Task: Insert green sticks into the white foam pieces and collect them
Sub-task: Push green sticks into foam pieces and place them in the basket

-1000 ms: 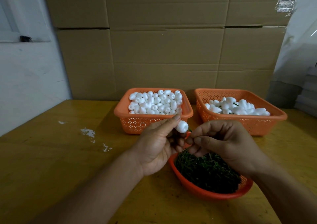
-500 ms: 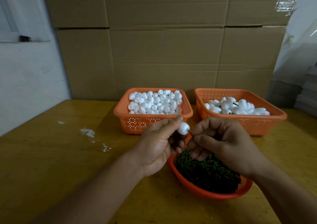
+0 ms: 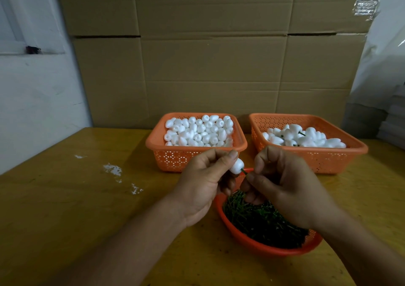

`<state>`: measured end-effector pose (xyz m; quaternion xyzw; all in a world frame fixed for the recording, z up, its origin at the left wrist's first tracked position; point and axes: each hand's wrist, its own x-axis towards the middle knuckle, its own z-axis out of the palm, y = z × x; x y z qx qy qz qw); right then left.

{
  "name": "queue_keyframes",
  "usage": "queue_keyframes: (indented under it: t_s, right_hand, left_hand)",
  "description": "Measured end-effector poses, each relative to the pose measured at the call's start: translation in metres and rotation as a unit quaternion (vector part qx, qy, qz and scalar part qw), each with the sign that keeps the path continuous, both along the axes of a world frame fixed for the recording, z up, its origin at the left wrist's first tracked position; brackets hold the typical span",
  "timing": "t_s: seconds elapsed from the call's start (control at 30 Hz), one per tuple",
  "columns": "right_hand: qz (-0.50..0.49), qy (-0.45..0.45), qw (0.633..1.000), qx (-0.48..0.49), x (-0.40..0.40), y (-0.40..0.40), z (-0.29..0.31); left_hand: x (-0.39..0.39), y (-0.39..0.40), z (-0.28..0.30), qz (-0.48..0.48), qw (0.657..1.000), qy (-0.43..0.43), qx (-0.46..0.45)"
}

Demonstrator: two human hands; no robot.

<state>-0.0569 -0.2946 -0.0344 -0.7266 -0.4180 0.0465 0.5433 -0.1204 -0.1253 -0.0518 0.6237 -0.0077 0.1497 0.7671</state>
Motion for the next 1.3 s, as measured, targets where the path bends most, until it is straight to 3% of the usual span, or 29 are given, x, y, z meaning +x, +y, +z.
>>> queue_keyframes:
  t_s: [0.33,0.67,1.3]
  right_hand:
    - [-0.034,-0.096,0.994,-0.037,-0.006,0.001,0.002]
    - [-0.02,0.049,0.998,0.04,-0.005,0.01,-0.005]
    - [-0.006,0.025,0.998,0.053,-0.01,0.012,-0.006]
  left_hand:
    - [0.0,-0.003,-0.002,0.0,0.998,-0.042,0.055]
    - [0.001,0.002,0.0,0.035,0.994,-0.086,0.064]
    - [-0.002,0.002,0.0,0.055,0.97,-0.124,0.204]
